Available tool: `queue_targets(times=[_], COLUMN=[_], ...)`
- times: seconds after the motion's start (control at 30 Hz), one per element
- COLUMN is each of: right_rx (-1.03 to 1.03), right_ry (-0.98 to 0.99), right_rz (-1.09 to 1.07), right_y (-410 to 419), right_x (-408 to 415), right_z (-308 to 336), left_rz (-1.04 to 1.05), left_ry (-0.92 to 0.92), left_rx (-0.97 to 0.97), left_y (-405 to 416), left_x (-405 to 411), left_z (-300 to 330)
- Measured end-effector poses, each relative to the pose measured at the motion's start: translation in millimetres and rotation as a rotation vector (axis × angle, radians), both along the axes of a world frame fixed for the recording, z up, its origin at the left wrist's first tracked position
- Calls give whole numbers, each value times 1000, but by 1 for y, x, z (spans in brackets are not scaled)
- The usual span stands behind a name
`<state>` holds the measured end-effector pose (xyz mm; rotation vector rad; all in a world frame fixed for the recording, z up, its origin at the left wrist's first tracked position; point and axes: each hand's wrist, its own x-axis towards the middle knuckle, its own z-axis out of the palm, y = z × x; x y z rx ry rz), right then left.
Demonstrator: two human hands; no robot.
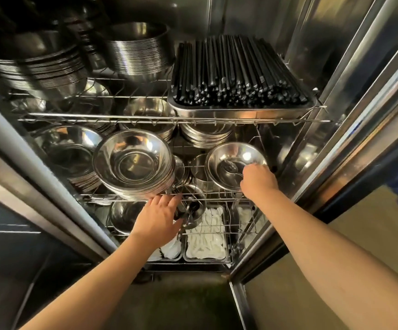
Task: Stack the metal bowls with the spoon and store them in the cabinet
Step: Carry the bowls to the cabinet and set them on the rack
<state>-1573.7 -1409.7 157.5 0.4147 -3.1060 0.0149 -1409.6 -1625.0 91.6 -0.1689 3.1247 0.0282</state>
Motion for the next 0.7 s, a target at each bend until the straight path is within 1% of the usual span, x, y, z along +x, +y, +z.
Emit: queue_targets(times=[0.07,0.2,0.27,0.33,0.43,0.5,0.57,0.63,0.7], right_rx=[-7,-88,-160,-278,-482,-559,-574,-550,-514], right_ry=[6,-7,1,-14,-133,-249,-376,-494,-550], right_rz=[-7,6,55,123,264,335,374,366,329], right_y=[-2,-1,2,7,17,23,29,32,31], right_x=[0,4,10,21,50,70,86,97,101], right_z=[-3,-3,1,7,13,8,-8,-30,-52], left_rz=[15,28,39,51,64,62,59,62,61], left_ry=[9,12,9,-9,-7,15,23,26,34], left_rx=[-31,-54,-63,-83,-91,-75,-82,-91,-77], left_y=[-1,2,4,5,5,5,5,6,5], left_x=[6,10,10,11,13,13,14,15,15], left_z=[-3,-8,-10,-11,-14,-15,-17,-19,-20])
